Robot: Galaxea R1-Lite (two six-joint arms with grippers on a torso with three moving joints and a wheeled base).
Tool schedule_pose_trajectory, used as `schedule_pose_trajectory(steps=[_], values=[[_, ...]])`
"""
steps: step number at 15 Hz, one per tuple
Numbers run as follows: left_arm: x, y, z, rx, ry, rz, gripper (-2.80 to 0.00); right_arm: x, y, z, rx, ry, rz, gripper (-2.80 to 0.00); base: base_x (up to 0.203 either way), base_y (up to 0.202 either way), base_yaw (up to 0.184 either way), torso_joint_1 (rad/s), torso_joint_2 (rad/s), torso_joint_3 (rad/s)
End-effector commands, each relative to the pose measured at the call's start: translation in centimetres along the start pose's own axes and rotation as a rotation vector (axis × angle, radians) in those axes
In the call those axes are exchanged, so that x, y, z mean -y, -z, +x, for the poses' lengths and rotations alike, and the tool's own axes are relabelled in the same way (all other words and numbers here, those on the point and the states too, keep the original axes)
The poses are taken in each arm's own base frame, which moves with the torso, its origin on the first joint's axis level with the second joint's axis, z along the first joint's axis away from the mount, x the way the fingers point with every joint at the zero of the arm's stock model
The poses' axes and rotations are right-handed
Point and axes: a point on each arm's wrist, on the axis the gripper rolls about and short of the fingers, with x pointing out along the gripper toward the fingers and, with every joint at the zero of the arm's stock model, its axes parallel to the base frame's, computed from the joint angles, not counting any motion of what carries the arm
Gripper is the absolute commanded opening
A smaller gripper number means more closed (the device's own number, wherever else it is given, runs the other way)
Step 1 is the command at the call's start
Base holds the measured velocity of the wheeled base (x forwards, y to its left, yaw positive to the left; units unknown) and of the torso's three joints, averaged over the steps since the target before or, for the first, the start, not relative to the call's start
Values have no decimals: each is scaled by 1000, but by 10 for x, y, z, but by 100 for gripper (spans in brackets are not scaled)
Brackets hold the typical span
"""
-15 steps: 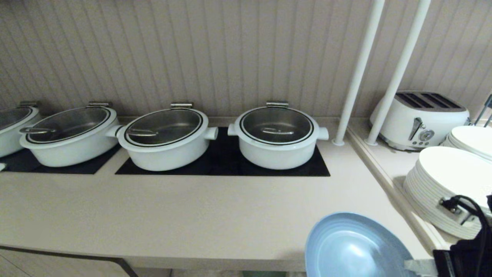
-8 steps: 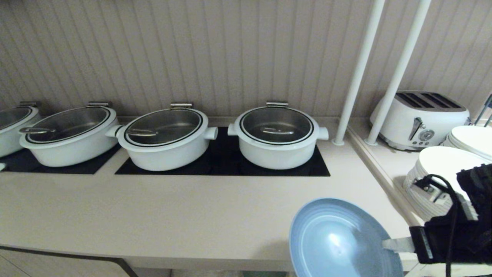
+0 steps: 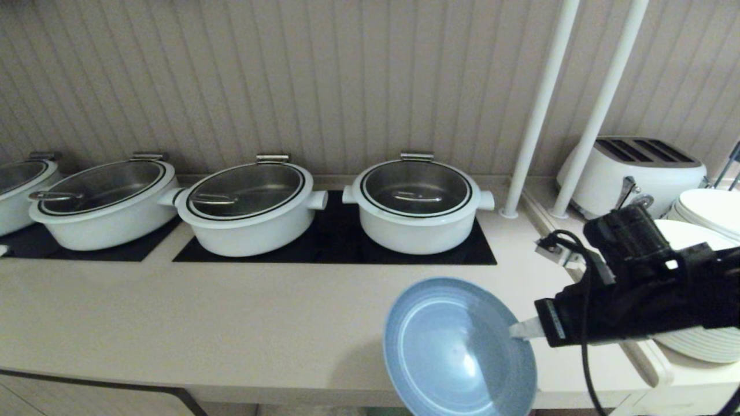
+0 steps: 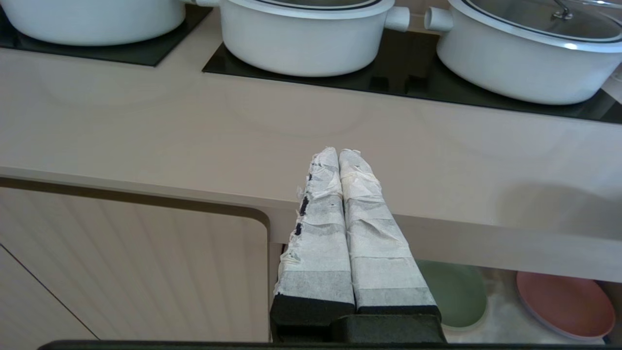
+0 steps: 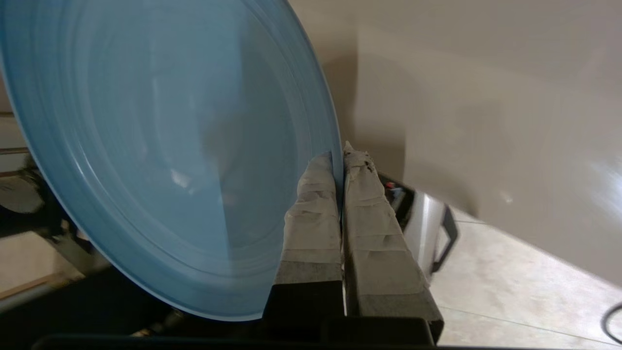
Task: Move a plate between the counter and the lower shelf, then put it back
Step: Put the plate
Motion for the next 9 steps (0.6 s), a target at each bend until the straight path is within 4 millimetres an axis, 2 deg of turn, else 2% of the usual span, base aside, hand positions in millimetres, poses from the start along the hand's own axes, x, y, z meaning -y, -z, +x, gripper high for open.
schedule_pose_trajectory(steps=[1,4,6,9], values=[[0,0,0,0,-1,-1,-280,-7,-12,32,-59,-15,25,-280,0,0,0,0,0,0],[0,0,0,0,-1,-1,-280,-20,-26,62,-75,-1,58,-280,0,0,0,0,0,0],[0,0,0,1,-1,-1,-280,-24,-28,84,-78,78,79,-280,0,0,0,0,0,0],[0,0,0,1,-1,-1,-280,-27,-30,104,-86,114,123,-280,0,0,0,0,0,0]])
